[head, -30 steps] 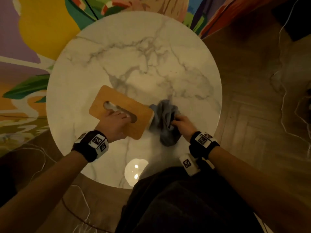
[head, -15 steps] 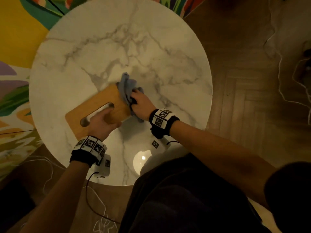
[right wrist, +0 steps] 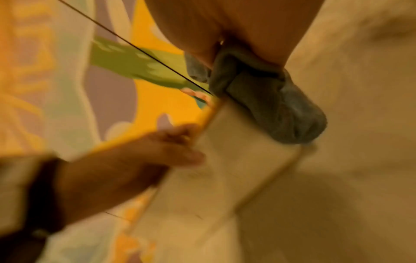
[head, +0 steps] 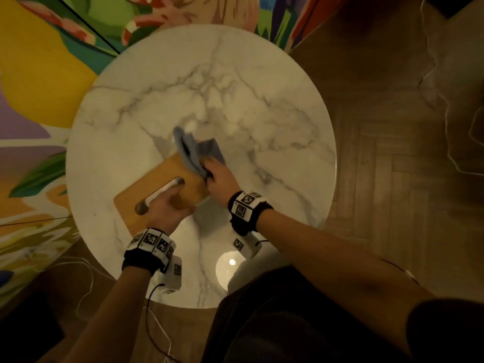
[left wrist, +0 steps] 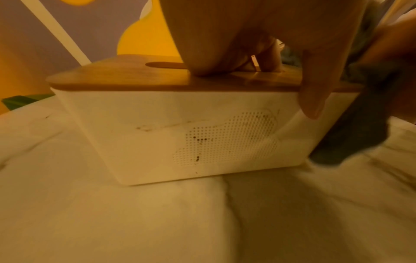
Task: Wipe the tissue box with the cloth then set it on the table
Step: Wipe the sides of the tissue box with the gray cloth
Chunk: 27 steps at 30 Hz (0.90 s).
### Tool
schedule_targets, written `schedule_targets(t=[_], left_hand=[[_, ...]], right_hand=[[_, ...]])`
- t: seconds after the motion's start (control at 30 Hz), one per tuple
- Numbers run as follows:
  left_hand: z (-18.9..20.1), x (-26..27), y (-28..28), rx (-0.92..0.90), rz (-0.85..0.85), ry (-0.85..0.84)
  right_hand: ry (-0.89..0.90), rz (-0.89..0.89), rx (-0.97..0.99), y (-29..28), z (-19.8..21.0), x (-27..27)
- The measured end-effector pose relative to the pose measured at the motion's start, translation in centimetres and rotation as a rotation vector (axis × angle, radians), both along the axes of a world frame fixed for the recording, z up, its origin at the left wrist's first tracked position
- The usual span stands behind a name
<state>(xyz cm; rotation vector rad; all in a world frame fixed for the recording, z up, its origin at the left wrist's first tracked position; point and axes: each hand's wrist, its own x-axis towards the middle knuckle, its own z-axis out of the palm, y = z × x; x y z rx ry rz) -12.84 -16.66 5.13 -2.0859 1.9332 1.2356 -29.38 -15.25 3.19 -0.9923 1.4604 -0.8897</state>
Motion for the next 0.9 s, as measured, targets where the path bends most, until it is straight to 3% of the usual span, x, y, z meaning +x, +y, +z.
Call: schedule_targets(t=[0.13, 0.27, 0.33, 0.4, 0.53, 0.63, 0.7, 0.8, 0.87, 0.9], left_hand=[[0.2, 0.0, 0.0, 0.006, 0.011, -0.006], [0.1, 0.2, 0.0, 0.005, 0.044, 0.013], [-0.1, 0.2, -0.1, 0.02, 0.061, 0.022], [0.0, 0.3, -0.1, 0.038, 0.071, 0.039], [0.6, 0.3, 0.0, 0.041, 0.057, -0.016], [0.5, -0.5, -0.1, -0.041, 0.109, 0.004], [0.7, -1.4, -0.8, -0.122, 0.284, 0.114], [1.6, -1.9, -2.1, -0.097, 0.576, 0.276], [2.1, -1.3, -2.3, -0.149, 0.594, 0.312], [2.4, -0.9, -2.0, -0.245, 0.522, 0.242]], right_hand=[[0.18, 0.303, 0.242, -0.9, -1.0, -2.6], [0.039, -0.002, 0.011, -1.3, 1.9, -3.0], [0.002, -0.028, -0.065, -0.9, 2.4, -1.5], [0.084, 0.107, -0.035, -0.3, 0.7, -0.3], [0.227, 0.358, 0.25, -0.5, -1.4, -1.9], [0.16, 0.218, 0.228, -1.0, -0.7, -3.4], [0.052, 0.023, 0.208, -0.6, -0.2, -3.6], [-0.12, -0.119, 0.286, 1.0, 0.0, -3.2], [-0.234, -0.138, 0.359, 2.6, 0.1, -2.6], [-0.243, -0.127, 0.387, 3.4, -0.1, -2.3]])
